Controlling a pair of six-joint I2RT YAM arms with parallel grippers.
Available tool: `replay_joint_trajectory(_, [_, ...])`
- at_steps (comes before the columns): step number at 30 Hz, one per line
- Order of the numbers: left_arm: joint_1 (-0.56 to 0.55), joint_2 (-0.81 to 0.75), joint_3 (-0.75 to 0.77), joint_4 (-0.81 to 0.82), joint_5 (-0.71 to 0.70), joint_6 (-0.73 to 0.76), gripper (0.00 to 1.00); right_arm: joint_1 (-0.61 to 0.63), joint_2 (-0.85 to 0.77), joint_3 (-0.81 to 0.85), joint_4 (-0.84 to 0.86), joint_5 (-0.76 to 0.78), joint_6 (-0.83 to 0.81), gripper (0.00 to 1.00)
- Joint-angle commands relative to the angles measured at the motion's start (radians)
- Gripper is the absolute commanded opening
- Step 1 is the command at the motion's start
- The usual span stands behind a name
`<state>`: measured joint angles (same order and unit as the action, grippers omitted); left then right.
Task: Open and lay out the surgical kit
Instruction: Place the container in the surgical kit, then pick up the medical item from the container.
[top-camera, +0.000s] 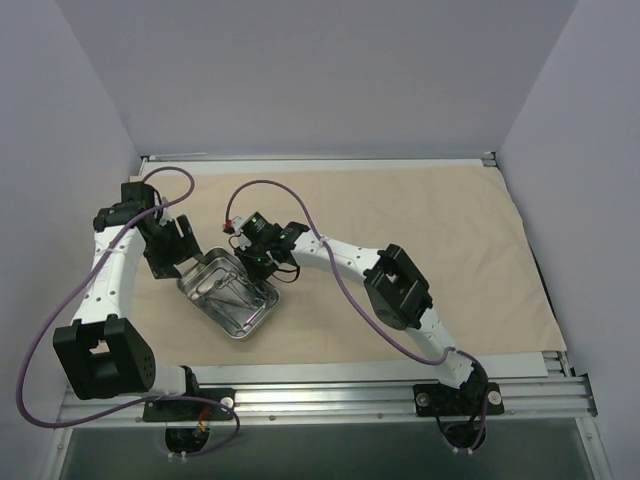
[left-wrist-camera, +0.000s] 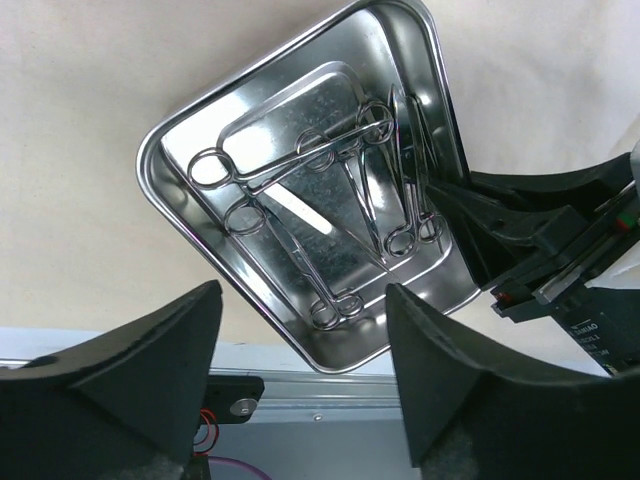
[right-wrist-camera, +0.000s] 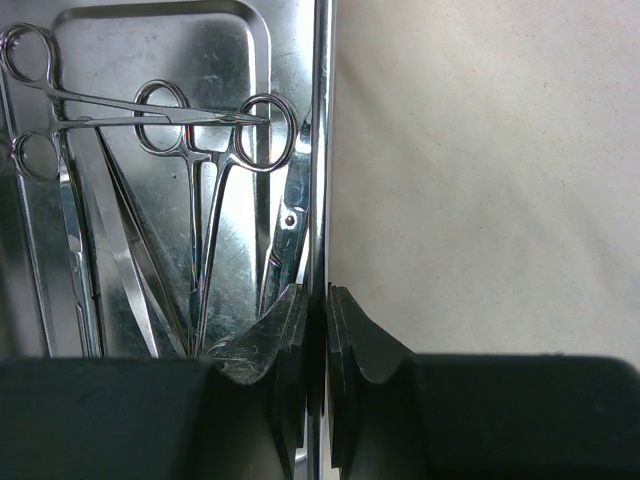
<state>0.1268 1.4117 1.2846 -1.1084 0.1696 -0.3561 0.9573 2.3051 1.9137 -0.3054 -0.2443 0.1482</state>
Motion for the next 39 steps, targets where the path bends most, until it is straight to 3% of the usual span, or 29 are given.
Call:
replay_joint_trajectory(1, [-0.004,-0.033,-0.016,0.045,0.048,0.031,0.72,0.009,0.0,0.065,0.031,-0.026,0.03,0.0])
replay_joint_trajectory(5, [-0.009,-0.031,-0.031,0.061,0.071,0.049,0.67,0.012,0.017,0.079,0.02,-0.049,0.037,0.03])
replay_joint_trajectory(8, [-0.01,-0.023,-0.034,0.059,0.073,0.066,0.66,0.017,0.022,0.091,0.017,-0.056,0.042,0.14])
replay_joint_trajectory(9, [-0.012,-0.02,-0.034,0.058,0.067,0.069,0.66,0.017,0.025,0.096,0.014,-0.058,0.044,0.23])
replay_joint_trajectory(14, [-0.033,0.0,-0.028,0.05,0.039,0.072,0.67,0.018,0.017,0.137,-0.018,-0.03,0.06,0.49])
replay_joint_trajectory(16, [-0.062,0.021,-0.008,0.038,-0.005,0.068,0.67,0.008,0.007,0.163,-0.04,-0.012,0.065,0.53])
replay_joint_trajectory(22, [-0.196,0.13,0.045,-0.002,-0.16,0.054,0.65,-0.103,-0.053,0.311,-0.198,0.031,0.116,0.54])
replay_joint_trajectory(27, [-0.263,0.239,0.11,-0.024,-0.275,0.06,0.58,-0.277,-0.315,0.046,-0.133,-0.013,0.162,0.53])
replay_joint_trajectory(32, [-0.273,0.346,0.157,-0.03,-0.323,0.083,0.6,-0.339,-0.525,-0.149,-0.101,0.002,0.146,0.53])
replay_joint_trajectory(39, [-0.308,0.404,0.162,0.062,-0.256,0.2,0.61,-0.382,-0.705,-0.393,-0.023,-0.003,0.185,0.52])
